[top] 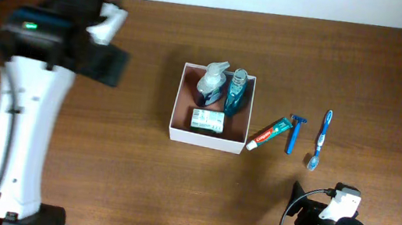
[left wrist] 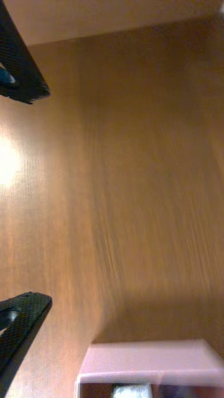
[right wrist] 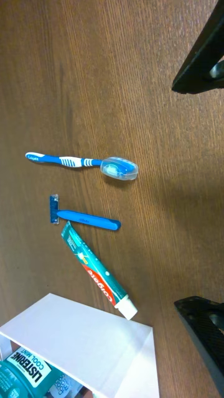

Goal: Pack container
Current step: 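Withdraw the left arm to the left side, then reach the right gripper to the Colgate toothpaste tube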

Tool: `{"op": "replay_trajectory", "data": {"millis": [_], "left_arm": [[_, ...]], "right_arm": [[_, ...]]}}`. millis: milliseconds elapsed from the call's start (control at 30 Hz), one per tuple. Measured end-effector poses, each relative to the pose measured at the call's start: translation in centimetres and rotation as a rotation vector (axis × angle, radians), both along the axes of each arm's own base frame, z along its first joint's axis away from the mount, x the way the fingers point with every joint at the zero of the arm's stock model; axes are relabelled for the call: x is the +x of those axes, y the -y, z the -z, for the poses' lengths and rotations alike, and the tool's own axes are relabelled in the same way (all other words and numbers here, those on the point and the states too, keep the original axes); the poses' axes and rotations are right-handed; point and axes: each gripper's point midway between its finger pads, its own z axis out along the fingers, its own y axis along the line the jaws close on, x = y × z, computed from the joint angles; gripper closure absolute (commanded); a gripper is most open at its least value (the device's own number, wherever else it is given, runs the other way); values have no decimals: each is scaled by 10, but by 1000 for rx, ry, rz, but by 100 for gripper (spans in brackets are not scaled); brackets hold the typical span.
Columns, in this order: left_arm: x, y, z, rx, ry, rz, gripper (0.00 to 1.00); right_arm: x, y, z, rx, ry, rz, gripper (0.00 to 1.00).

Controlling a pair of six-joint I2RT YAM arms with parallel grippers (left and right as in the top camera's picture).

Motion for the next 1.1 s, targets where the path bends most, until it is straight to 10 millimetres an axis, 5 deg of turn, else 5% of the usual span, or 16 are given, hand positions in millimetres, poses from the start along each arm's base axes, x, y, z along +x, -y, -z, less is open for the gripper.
{"op": "replay_trajectory", "data": {"millis": [67,233,600,833,967,1100], "left_arm": [[-5,-26,2,-47,-5,-108,0],[-8,-49,4,-124,0,-207,1],[-9,-52,5,-175,5,-236,1],[-9,-50,5,-181,2,-234,1],[-10,-51,6,-182,2,-234,1],[-10,-50,6,-183,2,-234,1]], "right_arm": [[0,0,-1,0,3,0,1],[2,-5,-3,13,16,-25,1],[5,-48,-25,284,73,-173,1],[2,-51,-103,327,75,-170,1],[0,-50,-136,316,-98,-158,1],[3,-39,-147,286,-394,-90,1]]}}
